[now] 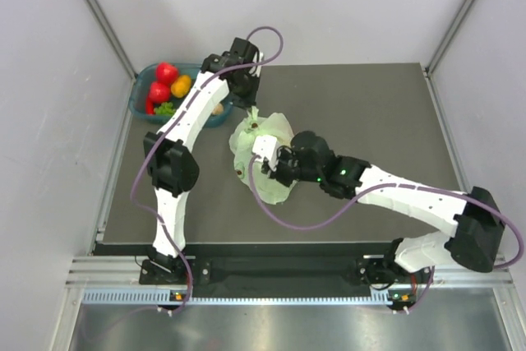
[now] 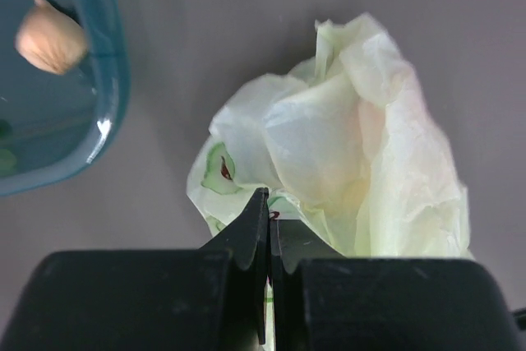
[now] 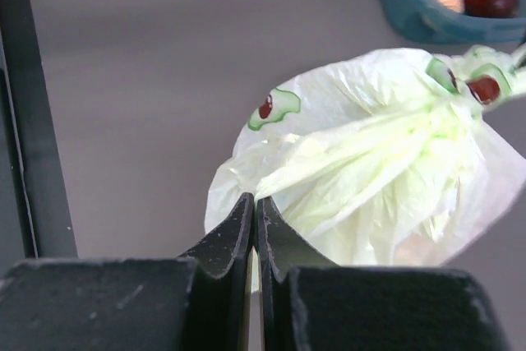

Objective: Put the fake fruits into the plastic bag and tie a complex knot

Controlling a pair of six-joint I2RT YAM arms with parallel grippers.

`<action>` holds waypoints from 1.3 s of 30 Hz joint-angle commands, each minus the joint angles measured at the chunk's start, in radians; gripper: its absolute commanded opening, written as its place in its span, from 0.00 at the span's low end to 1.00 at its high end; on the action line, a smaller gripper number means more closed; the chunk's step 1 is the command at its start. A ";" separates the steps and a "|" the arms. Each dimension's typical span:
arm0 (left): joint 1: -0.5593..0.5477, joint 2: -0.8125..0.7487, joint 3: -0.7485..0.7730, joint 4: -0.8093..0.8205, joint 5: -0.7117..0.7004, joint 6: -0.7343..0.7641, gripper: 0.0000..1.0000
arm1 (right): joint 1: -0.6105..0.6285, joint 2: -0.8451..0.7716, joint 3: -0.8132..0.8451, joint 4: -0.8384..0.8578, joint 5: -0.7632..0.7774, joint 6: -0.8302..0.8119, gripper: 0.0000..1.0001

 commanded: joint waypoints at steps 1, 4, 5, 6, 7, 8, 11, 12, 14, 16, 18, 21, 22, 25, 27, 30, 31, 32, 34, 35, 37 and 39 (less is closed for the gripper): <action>0.084 -0.100 0.008 0.453 -0.250 0.014 0.00 | -0.045 -0.114 -0.031 -0.104 -0.301 0.116 0.00; 0.090 -0.152 -0.041 0.471 -0.272 -0.009 0.00 | -0.134 -0.159 -0.054 -0.067 -0.306 0.145 0.00; 0.093 -0.177 -0.053 0.479 -0.275 -0.016 0.00 | -0.159 -0.166 -0.057 -0.065 -0.300 0.148 0.00; 0.095 -0.189 -0.067 0.485 -0.282 -0.025 0.00 | -0.185 -0.176 -0.062 -0.056 -0.295 0.159 0.00; 0.095 -0.200 -0.095 0.511 -0.281 -0.042 0.00 | -0.247 -0.188 -0.063 -0.041 -0.306 0.176 0.00; 0.095 -0.221 -0.109 0.523 -0.278 -0.048 0.00 | -0.280 -0.189 -0.057 -0.032 -0.320 0.188 0.00; 0.096 -0.256 -0.167 0.583 -0.258 -0.091 0.00 | -0.403 -0.180 -0.033 -0.004 -0.356 0.230 0.00; 0.095 -0.266 -0.194 0.598 -0.253 -0.114 0.00 | -0.455 -0.173 -0.030 0.008 -0.363 0.243 0.00; 0.095 -0.292 -0.227 0.649 -0.247 -0.137 0.00 | -0.504 -0.157 -0.001 0.022 -0.375 0.271 0.00; 0.095 -0.316 -0.280 0.689 -0.253 -0.169 0.00 | -0.574 -0.133 0.021 0.042 -0.392 0.302 0.00; 0.095 -0.333 -0.334 0.747 -0.262 -0.198 0.00 | -0.643 -0.098 0.062 0.057 -0.395 0.328 0.00; 0.095 -0.367 -0.422 0.848 -0.273 -0.232 0.00 | -0.712 -0.030 0.136 0.060 -0.415 0.363 0.00; 0.095 -0.378 -0.440 0.868 -0.272 -0.237 0.00 | -0.725 -0.012 0.174 0.060 -0.422 0.371 0.00; 0.090 -0.382 -0.484 0.928 -0.282 -0.247 0.00 | -0.763 0.051 0.237 0.062 -0.420 0.383 0.00; 0.087 -0.381 -0.509 0.962 -0.292 -0.252 0.00 | -0.785 0.100 0.263 0.068 -0.416 0.404 0.00; 0.080 -0.388 -0.575 1.046 -0.282 -0.247 0.00 | -0.819 0.162 0.280 0.120 -0.406 0.453 0.00; 0.077 -0.388 -0.592 1.068 -0.278 -0.246 0.02 | -0.826 0.179 0.289 0.128 -0.383 0.467 0.00; 0.074 -0.390 -0.627 1.097 -0.269 -0.234 0.04 | -0.838 0.209 0.295 0.134 -0.378 0.474 0.00; 0.058 -0.392 -0.653 1.163 -0.260 -0.215 0.14 | -0.849 0.240 0.317 0.140 -0.340 0.493 0.00; 0.054 -0.389 -0.667 1.169 -0.253 -0.194 0.16 | -0.860 0.267 0.325 0.142 -0.344 0.498 0.00; 0.038 -0.381 -0.670 1.172 -0.252 -0.177 0.21 | -0.862 0.291 0.354 0.122 -0.363 0.495 0.00; 0.037 -0.382 -0.679 1.172 -0.241 -0.163 0.27 | -0.863 0.300 0.357 0.122 -0.378 0.495 0.04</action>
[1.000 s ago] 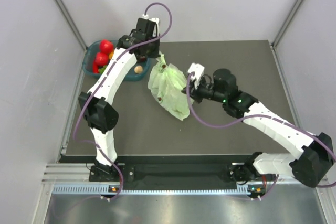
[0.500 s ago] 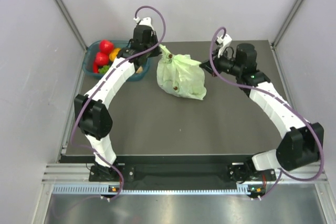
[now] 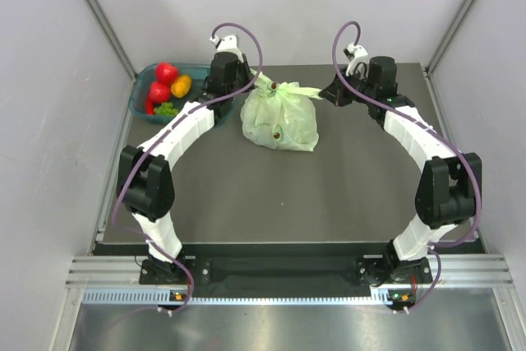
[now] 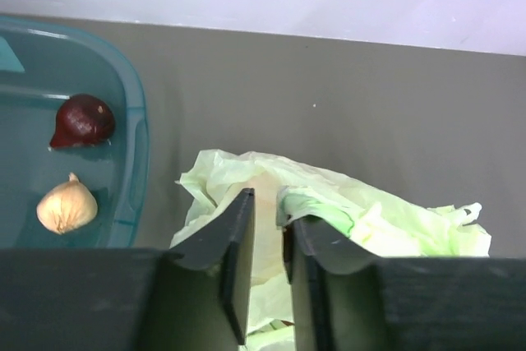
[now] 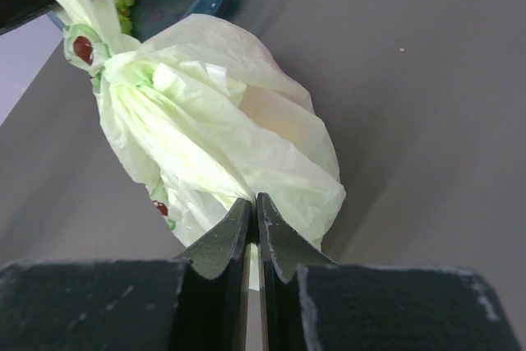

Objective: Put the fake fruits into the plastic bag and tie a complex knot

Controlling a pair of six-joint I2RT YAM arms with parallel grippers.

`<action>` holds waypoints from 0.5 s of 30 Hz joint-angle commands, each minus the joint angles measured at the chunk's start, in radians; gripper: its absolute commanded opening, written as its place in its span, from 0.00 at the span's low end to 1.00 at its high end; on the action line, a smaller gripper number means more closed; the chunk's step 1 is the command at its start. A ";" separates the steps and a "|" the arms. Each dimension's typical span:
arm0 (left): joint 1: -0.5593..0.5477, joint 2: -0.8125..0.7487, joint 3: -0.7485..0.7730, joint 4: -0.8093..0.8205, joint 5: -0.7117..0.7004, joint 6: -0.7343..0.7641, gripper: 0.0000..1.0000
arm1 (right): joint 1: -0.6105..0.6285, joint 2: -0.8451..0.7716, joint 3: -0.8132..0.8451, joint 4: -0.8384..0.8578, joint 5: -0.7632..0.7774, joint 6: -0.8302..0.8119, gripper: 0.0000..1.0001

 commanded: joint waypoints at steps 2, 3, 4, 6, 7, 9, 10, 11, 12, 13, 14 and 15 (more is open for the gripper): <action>0.018 -0.050 -0.005 0.111 -0.068 0.069 0.34 | -0.039 -0.012 0.051 0.032 0.022 0.018 0.08; 0.018 -0.054 -0.007 0.107 -0.065 0.072 0.39 | -0.041 -0.015 0.048 0.038 0.011 0.020 0.08; 0.018 -0.054 0.003 0.076 -0.062 0.072 0.41 | -0.039 -0.022 0.049 0.035 0.010 0.023 0.09; 0.016 -0.057 0.013 0.041 -0.054 0.078 0.47 | -0.036 -0.032 0.049 0.032 0.004 0.021 0.11; 0.016 -0.060 0.018 0.026 -0.051 0.080 0.50 | -0.036 -0.039 0.052 0.018 0.001 0.020 0.13; 0.016 -0.073 0.018 -0.013 -0.045 0.080 0.56 | -0.033 -0.047 0.057 0.008 -0.012 0.014 0.20; 0.016 -0.079 0.015 -0.022 -0.039 0.078 0.59 | -0.032 -0.053 0.051 0.003 -0.021 0.012 0.24; 0.016 -0.085 0.007 -0.037 -0.019 0.074 0.61 | -0.027 -0.068 0.049 -0.002 -0.021 0.011 0.26; 0.016 -0.103 0.000 -0.040 -0.008 0.072 0.65 | -0.029 -0.075 0.045 -0.003 -0.030 0.011 0.33; 0.016 -0.113 -0.008 -0.042 0.006 0.071 0.66 | -0.027 -0.090 0.042 -0.005 -0.030 0.011 0.36; 0.016 -0.122 -0.010 -0.053 0.026 0.069 0.70 | -0.027 -0.098 0.039 -0.006 -0.030 0.011 0.38; 0.016 -0.142 -0.010 -0.075 0.038 0.066 0.74 | -0.027 -0.105 0.037 -0.014 -0.030 0.011 0.44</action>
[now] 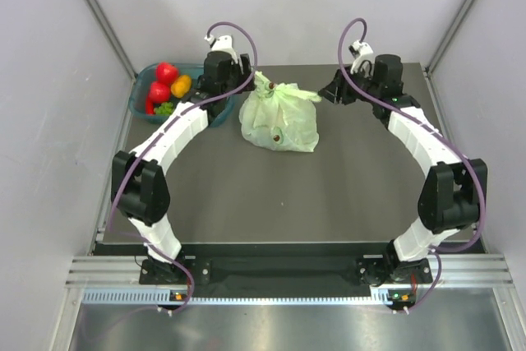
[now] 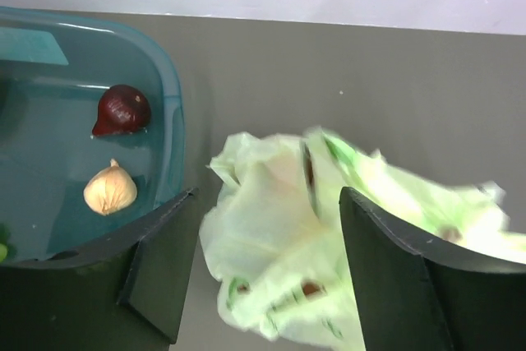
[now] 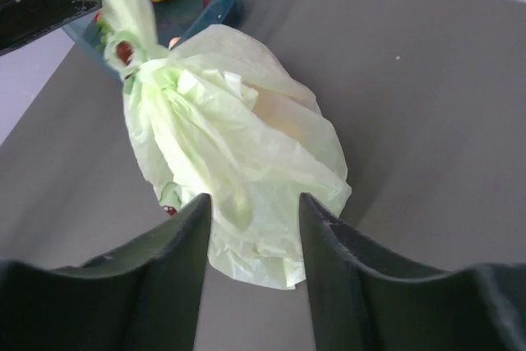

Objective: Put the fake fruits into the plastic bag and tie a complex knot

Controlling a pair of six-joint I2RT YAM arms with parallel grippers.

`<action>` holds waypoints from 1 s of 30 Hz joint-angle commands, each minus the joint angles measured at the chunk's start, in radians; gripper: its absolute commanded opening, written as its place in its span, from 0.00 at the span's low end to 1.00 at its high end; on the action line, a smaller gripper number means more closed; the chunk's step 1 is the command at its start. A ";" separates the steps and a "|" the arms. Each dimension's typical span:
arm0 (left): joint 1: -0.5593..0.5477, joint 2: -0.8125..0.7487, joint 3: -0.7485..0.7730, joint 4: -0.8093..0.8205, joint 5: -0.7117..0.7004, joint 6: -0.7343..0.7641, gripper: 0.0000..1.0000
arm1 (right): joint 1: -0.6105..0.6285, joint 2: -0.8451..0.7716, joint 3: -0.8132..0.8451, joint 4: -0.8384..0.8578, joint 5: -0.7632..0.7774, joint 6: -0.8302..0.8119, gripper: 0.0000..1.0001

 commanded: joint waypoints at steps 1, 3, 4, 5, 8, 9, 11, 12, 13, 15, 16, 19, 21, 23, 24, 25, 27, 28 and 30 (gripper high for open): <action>0.001 -0.116 0.002 -0.034 0.054 0.004 0.75 | -0.009 -0.090 0.033 0.011 -0.029 -0.007 0.49; 0.001 -0.142 0.013 -0.096 0.091 -0.005 0.79 | -0.009 -0.113 0.032 0.001 -0.032 0.000 0.59; 0.001 -0.150 0.028 -0.123 0.100 -0.008 0.79 | -0.009 -0.129 0.035 -0.006 -0.034 0.000 0.61; 0.001 -0.158 0.034 -0.146 0.111 -0.017 0.79 | -0.009 -0.138 0.036 -0.009 -0.037 0.001 0.63; 0.003 -0.193 0.031 -0.236 0.139 -0.031 0.77 | -0.009 -0.175 0.036 -0.025 -0.044 0.006 0.74; 0.001 -0.239 0.012 -0.236 0.142 -0.036 0.77 | -0.009 -0.189 0.027 -0.031 -0.044 0.004 0.77; 0.003 -0.332 -0.079 -0.186 0.161 -0.040 0.79 | -0.009 -0.236 0.012 -0.048 -0.034 0.007 0.87; 0.003 -0.364 -0.109 -0.172 0.166 -0.042 0.79 | -0.008 -0.254 -0.009 -0.058 -0.009 0.009 0.89; 0.003 -0.395 -0.160 -0.163 0.198 -0.042 0.80 | -0.009 -0.300 -0.022 -0.087 0.020 0.009 0.96; 0.003 -0.490 -0.206 -0.149 0.221 -0.040 0.82 | -0.009 -0.359 -0.080 -0.098 0.057 0.010 0.99; 0.003 -0.522 -0.255 -0.147 0.217 -0.043 0.83 | -0.009 -0.430 -0.100 -0.117 0.078 0.006 1.00; 0.001 -0.667 -0.376 -0.143 0.217 -0.048 0.94 | -0.009 -0.611 -0.229 -0.123 0.166 0.010 1.00; 0.003 -0.786 -0.442 -0.147 0.214 -0.051 0.97 | -0.009 -0.701 -0.316 -0.144 0.230 0.010 0.99; 0.003 -0.915 -0.548 -0.150 0.186 -0.060 0.99 | -0.008 -0.826 -0.374 -0.163 0.285 0.024 1.00; 0.003 -0.956 -0.583 -0.155 0.181 -0.060 0.99 | -0.009 -0.866 -0.432 -0.180 0.322 0.027 0.99; 0.003 -1.002 -0.652 -0.154 0.181 -0.059 0.99 | -0.009 -0.944 -0.457 -0.195 0.333 0.026 1.00; 0.003 -1.125 -0.718 -0.160 0.142 -0.057 0.99 | -0.009 -1.017 -0.529 -0.241 0.398 0.024 1.00; 0.003 -1.205 -0.776 -0.164 0.137 -0.057 0.99 | -0.009 -1.085 -0.552 -0.252 0.419 0.033 1.00; 0.003 -1.274 -0.853 -0.172 0.123 -0.059 0.99 | -0.009 -1.152 -0.618 -0.273 0.466 0.039 1.00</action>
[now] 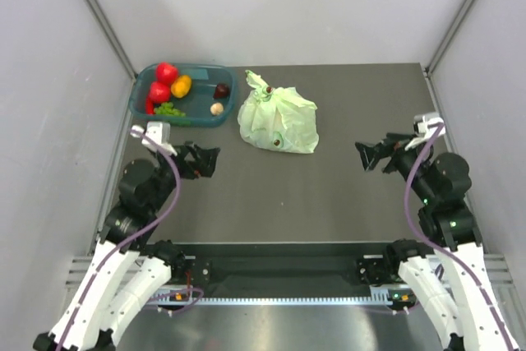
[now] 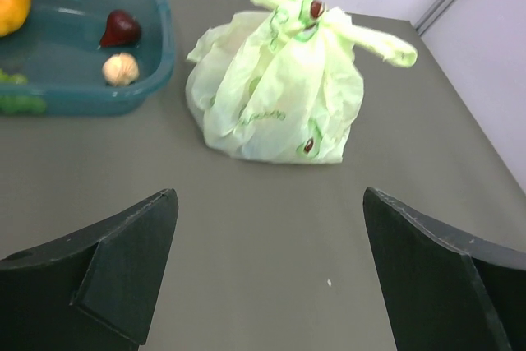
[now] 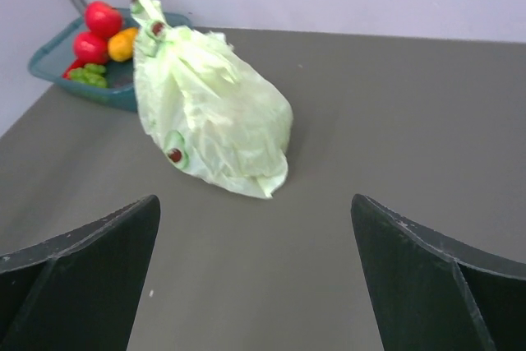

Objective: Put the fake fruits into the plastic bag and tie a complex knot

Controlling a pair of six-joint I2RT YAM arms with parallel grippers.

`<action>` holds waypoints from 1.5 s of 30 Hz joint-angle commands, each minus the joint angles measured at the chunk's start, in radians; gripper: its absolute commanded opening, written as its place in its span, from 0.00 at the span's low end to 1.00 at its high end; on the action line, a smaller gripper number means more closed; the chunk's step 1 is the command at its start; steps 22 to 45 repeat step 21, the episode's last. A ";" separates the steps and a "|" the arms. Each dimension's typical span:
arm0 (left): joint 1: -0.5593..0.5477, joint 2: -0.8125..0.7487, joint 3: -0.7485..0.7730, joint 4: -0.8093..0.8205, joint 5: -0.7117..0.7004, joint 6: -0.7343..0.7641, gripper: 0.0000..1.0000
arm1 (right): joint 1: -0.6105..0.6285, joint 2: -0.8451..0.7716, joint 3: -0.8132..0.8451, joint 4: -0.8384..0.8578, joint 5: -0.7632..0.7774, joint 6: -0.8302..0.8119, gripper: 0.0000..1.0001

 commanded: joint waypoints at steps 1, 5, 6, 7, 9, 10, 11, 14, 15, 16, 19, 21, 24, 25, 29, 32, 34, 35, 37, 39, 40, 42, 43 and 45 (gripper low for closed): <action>0.002 -0.147 -0.106 0.015 -0.038 -0.016 0.99 | -0.009 -0.124 -0.081 -0.069 0.141 0.037 1.00; 0.002 -0.270 -0.188 0.003 -0.041 -0.025 0.99 | -0.009 -0.220 -0.137 -0.088 0.179 0.054 1.00; 0.002 -0.285 -0.203 0.000 -0.035 -0.023 0.99 | -0.009 -0.231 -0.138 -0.088 0.178 0.057 1.00; 0.002 -0.298 -0.208 -0.005 -0.035 -0.032 0.99 | -0.009 -0.237 -0.137 -0.086 0.176 0.054 1.00; 0.002 -0.310 -0.208 -0.005 -0.023 -0.040 0.99 | -0.009 -0.236 -0.132 -0.092 0.184 0.051 1.00; 0.002 -0.307 -0.203 -0.006 -0.021 -0.040 0.99 | -0.009 -0.232 -0.131 -0.094 0.186 0.051 1.00; 0.002 -0.307 -0.197 -0.025 -0.026 -0.042 0.99 | -0.009 -0.231 -0.131 -0.092 0.184 0.049 1.00; 0.002 -0.309 -0.192 -0.028 -0.033 -0.043 0.99 | -0.009 -0.225 -0.129 -0.094 0.181 0.048 1.00; 0.000 -0.312 -0.194 -0.028 -0.038 -0.045 0.99 | -0.009 -0.223 -0.128 -0.094 0.178 0.048 1.00; 0.000 -0.313 -0.195 -0.026 -0.036 -0.046 0.99 | -0.009 -0.222 -0.128 -0.094 0.180 0.045 1.00; 0.000 -0.312 -0.194 -0.026 -0.032 -0.046 0.99 | -0.008 -0.220 -0.128 -0.094 0.180 0.046 0.99; 0.000 -0.312 -0.189 -0.029 -0.039 -0.045 0.99 | -0.009 -0.231 -0.131 -0.091 0.180 0.046 1.00; 0.000 -0.312 -0.189 -0.029 -0.039 -0.045 0.99 | -0.009 -0.231 -0.131 -0.091 0.180 0.046 1.00; 0.000 -0.312 -0.189 -0.029 -0.039 -0.045 0.99 | -0.009 -0.231 -0.131 -0.091 0.180 0.046 1.00; 0.000 -0.312 -0.189 -0.029 -0.039 -0.045 0.99 | -0.009 -0.231 -0.131 -0.091 0.180 0.046 1.00; 0.000 -0.312 -0.189 -0.029 -0.039 -0.045 0.99 | -0.009 -0.231 -0.131 -0.091 0.180 0.046 1.00; 0.000 -0.312 -0.189 -0.029 -0.039 -0.045 0.99 | -0.009 -0.231 -0.131 -0.091 0.180 0.046 1.00; 0.000 -0.312 -0.189 -0.029 -0.039 -0.045 0.99 | -0.009 -0.231 -0.131 -0.091 0.180 0.046 1.00; 0.000 -0.312 -0.189 -0.029 -0.039 -0.045 0.99 | -0.009 -0.231 -0.131 -0.091 0.180 0.046 1.00; 0.000 -0.312 -0.189 -0.029 -0.039 -0.045 0.99 | -0.009 -0.231 -0.131 -0.091 0.180 0.046 1.00; 0.000 -0.312 -0.189 -0.029 -0.039 -0.045 0.99 | -0.009 -0.231 -0.131 -0.091 0.180 0.046 1.00; 0.000 -0.312 -0.189 -0.029 -0.039 -0.045 0.99 | -0.009 -0.231 -0.131 -0.091 0.180 0.046 1.00; 0.000 -0.312 -0.189 -0.029 -0.039 -0.045 0.99 | -0.009 -0.231 -0.131 -0.091 0.180 0.046 1.00; 0.000 -0.312 -0.189 -0.029 -0.039 -0.045 0.99 | -0.009 -0.231 -0.131 -0.091 0.180 0.046 1.00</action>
